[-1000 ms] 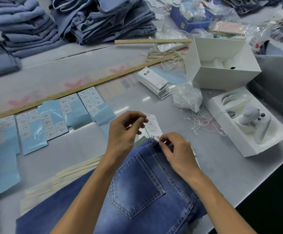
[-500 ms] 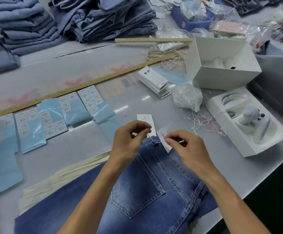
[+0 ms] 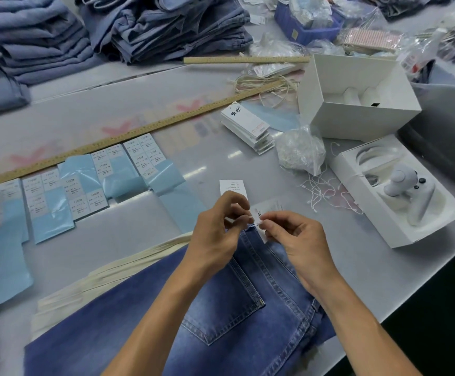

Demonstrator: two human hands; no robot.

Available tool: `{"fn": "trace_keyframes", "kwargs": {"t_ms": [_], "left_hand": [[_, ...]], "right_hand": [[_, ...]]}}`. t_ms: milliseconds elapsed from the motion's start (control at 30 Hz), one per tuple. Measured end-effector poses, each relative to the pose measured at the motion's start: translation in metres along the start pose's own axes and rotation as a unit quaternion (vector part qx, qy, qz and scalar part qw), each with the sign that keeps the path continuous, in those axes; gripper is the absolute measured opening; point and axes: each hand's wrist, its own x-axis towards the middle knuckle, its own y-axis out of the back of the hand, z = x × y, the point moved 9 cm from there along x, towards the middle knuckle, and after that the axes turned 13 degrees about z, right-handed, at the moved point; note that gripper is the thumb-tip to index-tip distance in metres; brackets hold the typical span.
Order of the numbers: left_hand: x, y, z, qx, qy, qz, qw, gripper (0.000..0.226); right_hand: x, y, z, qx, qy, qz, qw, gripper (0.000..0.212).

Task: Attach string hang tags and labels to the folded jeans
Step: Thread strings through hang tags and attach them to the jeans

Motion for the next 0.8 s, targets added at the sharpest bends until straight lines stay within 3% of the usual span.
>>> {"fn": "trace_keyframes", "kwargs": {"t_ms": [233, 500, 800], "left_hand": [[-0.0039, -0.0084, 0.0046, 0.043, -0.041, -0.023, 0.998, 0.036], [-0.0016, -0.0054, 0.001, 0.043, -0.032, -0.014, 0.998, 0.038], [-0.0046, -0.0108, 0.0037, 0.079, -0.064, -0.055, 0.993, 0.039]], "right_hand": [[-0.0031, -0.0049, 0.0008, 0.014, -0.01, -0.009, 1.0, 0.018], [-0.0036, -0.0067, 0.0014, 0.021, -0.013, -0.011, 1.0, 0.017], [-0.0027, -0.0069, 0.0023, -0.048, 0.021, -0.017, 0.998, 0.017]]}}
